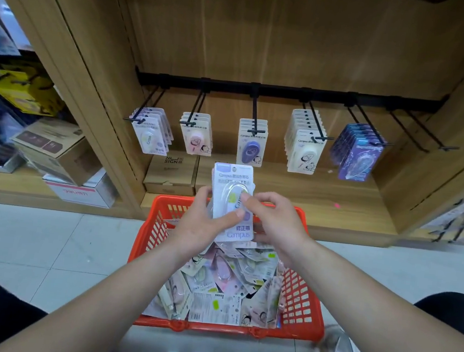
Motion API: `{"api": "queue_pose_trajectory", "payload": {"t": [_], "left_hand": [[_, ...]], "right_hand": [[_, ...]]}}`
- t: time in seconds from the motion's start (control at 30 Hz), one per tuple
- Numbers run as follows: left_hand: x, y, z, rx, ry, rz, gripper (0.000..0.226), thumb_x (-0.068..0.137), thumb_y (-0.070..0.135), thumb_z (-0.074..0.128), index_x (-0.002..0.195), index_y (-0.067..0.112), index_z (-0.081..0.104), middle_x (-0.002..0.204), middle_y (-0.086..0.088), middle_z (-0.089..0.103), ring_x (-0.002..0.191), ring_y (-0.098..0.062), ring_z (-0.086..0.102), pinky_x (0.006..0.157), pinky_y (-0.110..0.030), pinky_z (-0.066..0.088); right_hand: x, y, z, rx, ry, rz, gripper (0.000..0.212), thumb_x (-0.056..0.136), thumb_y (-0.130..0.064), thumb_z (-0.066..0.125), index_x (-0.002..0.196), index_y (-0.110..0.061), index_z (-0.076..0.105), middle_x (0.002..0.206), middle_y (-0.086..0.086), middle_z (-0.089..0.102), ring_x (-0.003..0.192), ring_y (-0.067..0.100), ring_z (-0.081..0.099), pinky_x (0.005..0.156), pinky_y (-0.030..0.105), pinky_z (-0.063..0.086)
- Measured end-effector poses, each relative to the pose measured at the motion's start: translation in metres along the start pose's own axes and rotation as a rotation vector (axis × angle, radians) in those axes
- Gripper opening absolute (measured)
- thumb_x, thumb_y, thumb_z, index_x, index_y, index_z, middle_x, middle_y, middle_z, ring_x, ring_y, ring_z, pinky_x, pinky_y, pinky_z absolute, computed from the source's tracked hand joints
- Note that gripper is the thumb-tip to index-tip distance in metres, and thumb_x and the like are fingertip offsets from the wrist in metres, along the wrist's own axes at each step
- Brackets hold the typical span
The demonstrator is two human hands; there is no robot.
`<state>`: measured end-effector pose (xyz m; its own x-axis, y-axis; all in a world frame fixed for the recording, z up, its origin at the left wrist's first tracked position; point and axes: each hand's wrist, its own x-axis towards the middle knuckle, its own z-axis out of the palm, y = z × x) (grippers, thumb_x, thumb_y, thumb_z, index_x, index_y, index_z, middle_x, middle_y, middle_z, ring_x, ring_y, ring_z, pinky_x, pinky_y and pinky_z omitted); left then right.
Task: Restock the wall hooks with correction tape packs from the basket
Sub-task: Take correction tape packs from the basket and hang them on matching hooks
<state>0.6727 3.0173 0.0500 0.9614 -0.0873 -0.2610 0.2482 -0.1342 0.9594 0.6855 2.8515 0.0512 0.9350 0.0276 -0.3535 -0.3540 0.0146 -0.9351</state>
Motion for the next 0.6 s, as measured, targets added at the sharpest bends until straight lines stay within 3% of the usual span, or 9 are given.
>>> {"api": "queue_pose_trajectory", "payload": {"t": [0.1,0.17,0.23,0.33,0.47,0.6], "left_hand": [[0.000,-0.003,0.003,0.095,-0.012,0.037,0.066,0.081,0.041,0.083,0.135,0.031,0.046,0.118,0.014,0.072,0.098,0.000,0.073,0.084,-0.026,0.059],[0.001,-0.002,0.002,0.094,-0.014,0.050,0.071,0.077,0.047,0.081,0.136,0.031,0.044,0.119,0.014,0.071,0.097,0.001,0.072,0.087,-0.029,0.059],[0.000,0.001,0.001,0.096,-0.018,0.068,0.073,0.077,0.050,0.078,0.137,0.030,0.042,0.121,0.015,0.068,0.097,0.005,0.070,0.084,-0.023,0.058],[-0.001,0.003,0.001,0.061,0.011,0.085,0.054,0.093,0.042,0.069,0.138,0.030,0.041,0.120,0.018,0.065,0.092,0.010,0.069,0.070,-0.012,0.054],[0.002,0.005,-0.003,0.002,0.075,0.070,0.043,0.101,0.037,0.061,0.140,0.032,0.043,0.122,0.020,0.066,0.100,0.008,0.067,0.080,-0.020,0.053],[0.004,0.011,-0.009,-0.046,0.139,0.042,0.033,0.101,0.035,0.063,0.131,0.035,0.049,0.117,0.019,0.066,0.110,-0.008,0.067,0.093,-0.034,0.055]], "right_hand": [[0.002,0.001,-0.002,0.010,0.003,0.043,0.040,0.088,-0.038,0.080,0.110,-0.010,0.062,0.095,0.012,0.075,0.067,0.021,0.074,0.064,0.040,0.062],[0.004,0.001,-0.003,0.015,-0.003,0.019,0.032,0.091,-0.034,0.077,0.107,-0.010,0.063,0.099,0.015,0.076,0.075,0.027,0.077,0.066,0.042,0.063],[0.005,0.004,-0.003,0.007,0.016,-0.019,0.024,0.095,-0.033,0.073,0.101,-0.012,0.064,0.096,0.014,0.076,0.080,0.029,0.077,0.070,0.046,0.063],[0.005,0.007,-0.002,-0.013,0.082,-0.065,0.024,0.096,-0.036,0.071,0.104,-0.014,0.064,0.092,0.012,0.076,0.088,0.031,0.077,0.086,0.057,0.060],[0.002,0.003,-0.001,0.059,0.126,-0.102,0.019,0.099,-0.028,0.068,0.107,-0.012,0.061,0.099,0.016,0.075,0.098,0.039,0.073,0.088,0.059,0.059],[0.000,-0.005,-0.003,0.142,0.089,-0.064,0.018,0.100,-0.018,0.066,0.114,-0.008,0.060,0.102,0.012,0.077,0.093,0.032,0.076,0.088,0.057,0.060]]}}
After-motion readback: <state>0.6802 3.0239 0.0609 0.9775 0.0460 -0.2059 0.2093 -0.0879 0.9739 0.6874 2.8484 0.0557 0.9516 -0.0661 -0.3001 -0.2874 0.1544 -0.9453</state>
